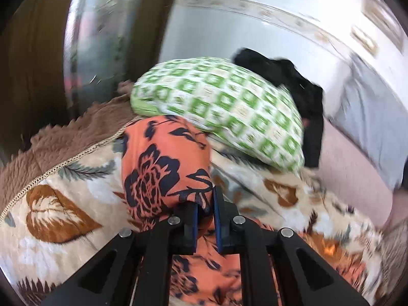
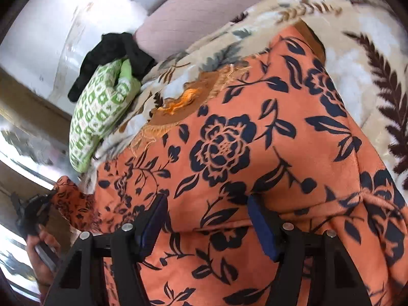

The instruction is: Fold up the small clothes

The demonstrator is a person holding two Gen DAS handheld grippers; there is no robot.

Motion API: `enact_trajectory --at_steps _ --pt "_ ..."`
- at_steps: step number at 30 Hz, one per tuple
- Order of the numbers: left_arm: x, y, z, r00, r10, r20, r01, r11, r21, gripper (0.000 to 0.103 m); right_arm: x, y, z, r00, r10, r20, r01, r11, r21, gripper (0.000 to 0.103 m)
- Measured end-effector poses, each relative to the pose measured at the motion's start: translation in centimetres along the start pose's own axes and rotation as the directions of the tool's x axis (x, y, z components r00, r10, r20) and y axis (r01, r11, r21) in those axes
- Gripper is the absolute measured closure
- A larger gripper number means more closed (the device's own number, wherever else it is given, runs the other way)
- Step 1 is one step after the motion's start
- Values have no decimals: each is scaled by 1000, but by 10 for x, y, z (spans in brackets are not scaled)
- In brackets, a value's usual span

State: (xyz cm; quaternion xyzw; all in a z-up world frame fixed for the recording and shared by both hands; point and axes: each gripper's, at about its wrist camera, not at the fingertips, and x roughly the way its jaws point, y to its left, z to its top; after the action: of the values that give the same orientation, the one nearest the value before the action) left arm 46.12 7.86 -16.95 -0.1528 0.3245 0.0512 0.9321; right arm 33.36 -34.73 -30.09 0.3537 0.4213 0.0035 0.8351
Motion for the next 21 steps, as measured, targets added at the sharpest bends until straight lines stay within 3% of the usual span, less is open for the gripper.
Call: enact_trajectory --at_steps 2,5,7,9,10,12,13,14,17,20,21 --pt "0 4 -11 999 38 -27 -39 998 -42 90 -2 4 2 999 -39 4 39 998 -45 35" --pt "6 58 -26 990 57 -126 -87 965 -246 82 -2 9 1 998 -65 -5 64 993 -96 34" --pt "4 101 -31 981 92 -172 -152 912 -381 79 0 10 -1 997 -74 -15 71 990 -122 34" --pt "-6 144 -31 977 132 -165 -197 850 -489 77 1 11 -4 997 -74 -8 72 987 -141 34" --pt "-17 169 -31 975 167 -144 -219 813 -540 69 1 9 -5 997 -74 -6 73 987 -141 34" --pt "-32 198 -32 970 209 -122 -241 767 -595 39 1 9 -4 997 -80 -4 78 989 -127 34" --pt "-37 214 -31 972 201 -118 -231 755 -613 37 0 9 -3 997 -80 -3 79 991 -112 34" --pt "-39 222 -30 974 190 -128 -228 755 -614 37 0 8 -2 997 -83 -4 83 992 -90 34" --pt "-36 225 -21 971 153 -184 -231 800 -554 37 -1 7 -3 996 -87 -11 86 993 -79 34" --pt "-33 184 -14 981 112 -158 -170 892 -418 36 0 8 -4 996 -89 -7 88 993 -79 34" --pt "-31 164 -13 983 95 -154 -144 926 -349 29 0 8 -4 996 -89 -7 88 993 -76 34"
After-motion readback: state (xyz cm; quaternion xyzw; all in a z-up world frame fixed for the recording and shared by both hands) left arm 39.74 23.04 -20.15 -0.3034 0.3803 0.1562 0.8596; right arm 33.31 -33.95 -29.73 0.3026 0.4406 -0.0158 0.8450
